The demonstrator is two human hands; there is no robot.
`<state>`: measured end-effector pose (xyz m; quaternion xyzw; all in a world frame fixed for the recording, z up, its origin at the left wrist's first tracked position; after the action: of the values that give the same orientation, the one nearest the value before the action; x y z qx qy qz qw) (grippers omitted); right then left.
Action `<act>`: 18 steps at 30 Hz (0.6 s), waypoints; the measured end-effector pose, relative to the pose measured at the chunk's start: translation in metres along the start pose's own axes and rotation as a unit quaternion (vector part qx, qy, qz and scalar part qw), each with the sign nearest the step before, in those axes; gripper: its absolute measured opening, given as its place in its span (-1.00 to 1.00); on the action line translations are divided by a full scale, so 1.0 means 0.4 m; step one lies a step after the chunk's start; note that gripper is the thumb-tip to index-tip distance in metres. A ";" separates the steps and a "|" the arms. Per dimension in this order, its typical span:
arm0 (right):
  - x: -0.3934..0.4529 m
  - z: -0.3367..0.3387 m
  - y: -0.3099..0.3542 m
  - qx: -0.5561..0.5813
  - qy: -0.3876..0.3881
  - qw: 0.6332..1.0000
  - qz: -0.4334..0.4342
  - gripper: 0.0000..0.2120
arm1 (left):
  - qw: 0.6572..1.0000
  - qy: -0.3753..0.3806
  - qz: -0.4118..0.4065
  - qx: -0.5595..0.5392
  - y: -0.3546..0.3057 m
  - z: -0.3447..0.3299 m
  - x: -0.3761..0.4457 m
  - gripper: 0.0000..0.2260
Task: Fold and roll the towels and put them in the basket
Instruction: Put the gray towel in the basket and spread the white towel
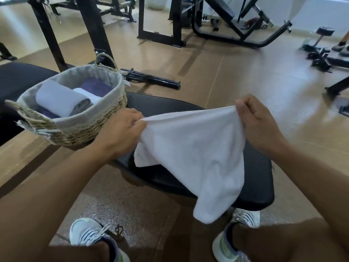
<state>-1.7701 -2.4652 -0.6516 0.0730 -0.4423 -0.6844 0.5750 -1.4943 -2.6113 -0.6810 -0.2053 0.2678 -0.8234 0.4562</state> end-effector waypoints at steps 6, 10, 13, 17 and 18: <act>-0.049 -0.075 -0.015 0.119 0.290 0.948 -0.059 -0.50 | 0.993 0.015 0.101 -0.064 0.024 0.045 -0.011 -0.50; -0.128 -0.093 -0.078 0.208 0.461 0.845 -0.172 -0.56 | 0.994 0.055 0.090 0.040 0.051 0.023 -0.006 -0.45; -0.088 -0.077 -0.138 0.108 0.371 0.906 -0.171 -0.65 | 0.971 0.176 0.106 0.123 0.092 -0.013 -0.019 -0.46; 0.001 0.014 -0.205 -0.058 0.050 0.984 -0.162 -0.60 | 0.944 0.266 0.119 0.153 0.123 -0.027 -0.041 -0.75; 0.007 0.021 -0.219 -0.098 0.035 0.982 -0.158 -0.57 | 0.950 0.257 0.121 0.127 0.120 -0.024 -0.038 -0.78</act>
<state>-1.8394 -2.4680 -0.7059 0.1095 -0.3358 -0.8036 0.4789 -1.4615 -2.6169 -0.7202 0.1067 0.2920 -0.8143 0.4902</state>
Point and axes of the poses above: each hand's wrist, its own x-axis towards the middle knuckle, its own z-axis out of the back of the hand, y = z × x, the point moved 8 cm from there along x, towards the middle knuckle, and after that the axes turned 11 degrees about z, right-handed, at the moved point
